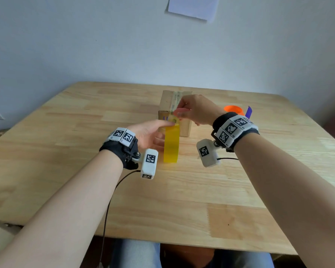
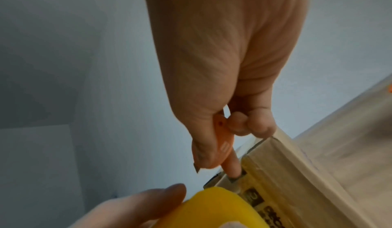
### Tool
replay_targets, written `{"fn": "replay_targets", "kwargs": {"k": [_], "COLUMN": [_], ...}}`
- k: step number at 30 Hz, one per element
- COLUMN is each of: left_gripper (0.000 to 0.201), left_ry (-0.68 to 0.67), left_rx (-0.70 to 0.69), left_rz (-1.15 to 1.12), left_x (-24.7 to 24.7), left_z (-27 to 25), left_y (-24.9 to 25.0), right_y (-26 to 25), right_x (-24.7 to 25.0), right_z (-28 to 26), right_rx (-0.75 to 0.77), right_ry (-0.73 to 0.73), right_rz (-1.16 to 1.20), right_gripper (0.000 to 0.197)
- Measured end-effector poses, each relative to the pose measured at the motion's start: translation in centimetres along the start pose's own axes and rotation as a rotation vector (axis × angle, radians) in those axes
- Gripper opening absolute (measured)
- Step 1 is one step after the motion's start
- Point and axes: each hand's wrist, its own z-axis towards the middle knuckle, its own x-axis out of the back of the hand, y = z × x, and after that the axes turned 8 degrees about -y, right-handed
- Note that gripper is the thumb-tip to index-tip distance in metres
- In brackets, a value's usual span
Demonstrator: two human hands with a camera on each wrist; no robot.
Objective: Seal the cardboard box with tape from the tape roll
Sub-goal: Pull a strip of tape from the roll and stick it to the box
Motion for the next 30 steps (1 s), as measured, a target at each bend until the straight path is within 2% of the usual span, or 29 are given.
{"fn": "replay_targets", "kwargs": {"k": [3,5,9,14,19,30], "left_gripper": [0.028,0.026,0.052,0.04,0.069,0.047], "left_ry": [-0.007,0.0,-0.015,-0.021,-0.051,-0.085], "left_rx": [-0.058,-0.124,-0.193,-0.202,-0.202,-0.179], "left_rz": [0.009,0.023,0.015,-0.007,0.022,0.049], "left_x": [0.1,0.5,1.1,1.1,1.2,1.2], "left_z": [0.3,0.5,0.6,0.7,0.6,0.6], "left_y": [-0.2,-0.2,-0.3,-0.3,-0.1,0.1], "right_y": [-0.6,-1.0,-1.7,-2.5,-3.4,-5.6], "right_x": [0.1,0.0,-0.1,0.1,0.4,1.1], "right_z": [0.5,0.6,0.9,1.1,1.4,1.7], "right_rx": [-0.001,-0.004,-0.01,-0.014,-0.033,-0.076], "right_ry": [-0.054,-0.081,-0.106,-0.144,-0.175,-0.261], "right_rz": [-0.084,-0.119,-0.178,-0.25,-0.328,-0.46], "right_gripper": [0.012,0.01,0.005,0.004,0.006,0.017]}}
